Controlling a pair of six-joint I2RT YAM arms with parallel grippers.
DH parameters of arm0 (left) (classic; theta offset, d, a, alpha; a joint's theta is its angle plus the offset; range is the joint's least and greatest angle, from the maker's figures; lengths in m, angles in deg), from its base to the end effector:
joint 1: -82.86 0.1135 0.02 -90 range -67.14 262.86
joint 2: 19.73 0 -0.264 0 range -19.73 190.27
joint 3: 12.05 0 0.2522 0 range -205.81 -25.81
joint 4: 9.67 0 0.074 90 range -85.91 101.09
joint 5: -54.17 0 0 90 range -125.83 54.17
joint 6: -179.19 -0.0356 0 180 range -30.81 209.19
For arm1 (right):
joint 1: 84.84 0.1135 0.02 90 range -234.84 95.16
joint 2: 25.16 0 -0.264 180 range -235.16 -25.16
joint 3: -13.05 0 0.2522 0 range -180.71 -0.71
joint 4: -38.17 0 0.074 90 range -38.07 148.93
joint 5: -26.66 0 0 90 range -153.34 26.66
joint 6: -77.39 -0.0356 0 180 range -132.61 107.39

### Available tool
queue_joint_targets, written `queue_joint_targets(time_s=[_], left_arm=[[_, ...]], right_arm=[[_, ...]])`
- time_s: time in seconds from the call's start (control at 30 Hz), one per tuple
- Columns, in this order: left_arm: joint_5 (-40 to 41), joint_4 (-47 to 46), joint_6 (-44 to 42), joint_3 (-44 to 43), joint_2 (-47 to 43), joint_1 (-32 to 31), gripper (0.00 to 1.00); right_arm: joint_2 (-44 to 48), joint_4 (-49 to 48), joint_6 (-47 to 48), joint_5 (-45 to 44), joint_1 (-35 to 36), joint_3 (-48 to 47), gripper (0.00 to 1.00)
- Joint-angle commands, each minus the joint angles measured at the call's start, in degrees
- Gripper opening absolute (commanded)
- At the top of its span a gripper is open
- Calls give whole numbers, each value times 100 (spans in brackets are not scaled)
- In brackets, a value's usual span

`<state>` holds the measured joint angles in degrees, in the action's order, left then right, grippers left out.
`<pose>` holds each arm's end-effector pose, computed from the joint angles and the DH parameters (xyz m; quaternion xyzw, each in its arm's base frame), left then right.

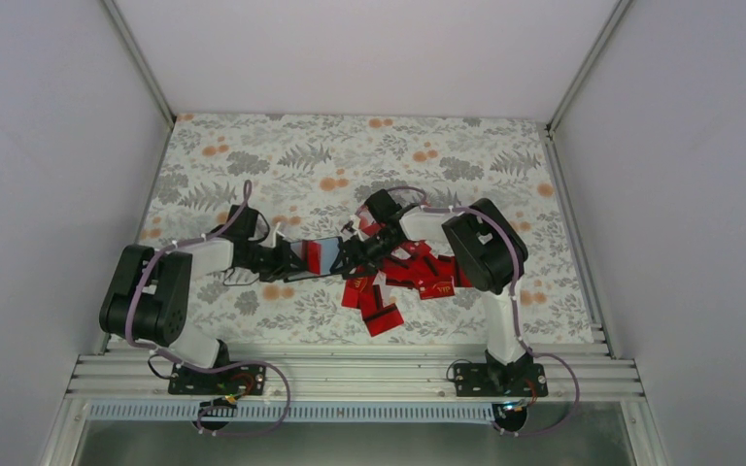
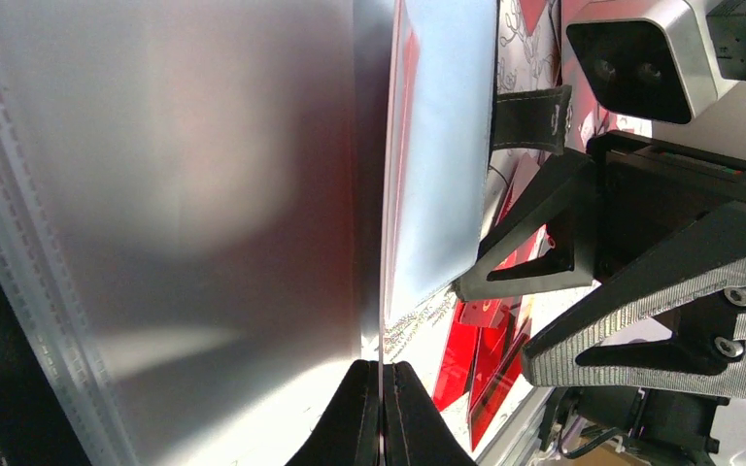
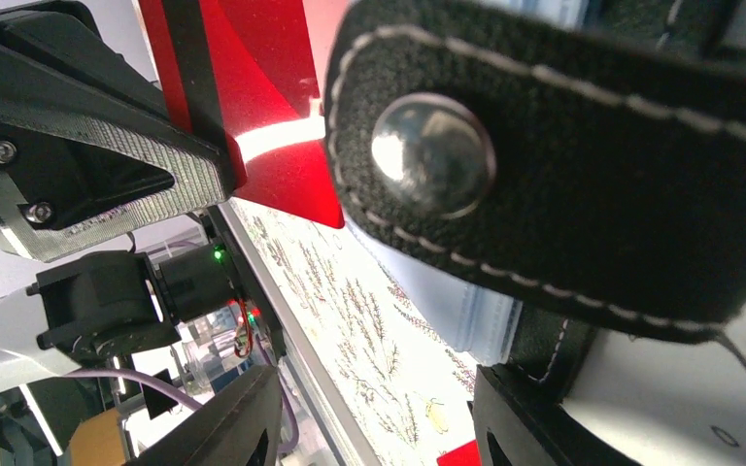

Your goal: Put the credit cards into the card holder

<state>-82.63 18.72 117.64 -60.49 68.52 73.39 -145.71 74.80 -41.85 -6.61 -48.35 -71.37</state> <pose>0.2346 -0.0654 0.1246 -0.0745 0.9012 -0.4252 0.0374 0.2923 0.2532 0.1028 0.1261 -0.8638 -0.4661 0.1441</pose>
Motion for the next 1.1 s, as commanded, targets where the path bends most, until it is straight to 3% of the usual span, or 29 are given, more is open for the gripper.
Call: queue_joint_targets(time_s=[0.0, 0.73, 1.07], left_arm=[[3, -182, -190, -117, 62, -18, 2], [138, -1299, 395, 364, 166, -344, 2], [156, -1270, 363, 279, 280, -559, 2]], right_arm=[[-352, 128, 232, -696, -101, -31, 51], [-509, 99, 260, -558, -168, -148, 51], [-461, 73, 258, -576, -166, -141, 51]])
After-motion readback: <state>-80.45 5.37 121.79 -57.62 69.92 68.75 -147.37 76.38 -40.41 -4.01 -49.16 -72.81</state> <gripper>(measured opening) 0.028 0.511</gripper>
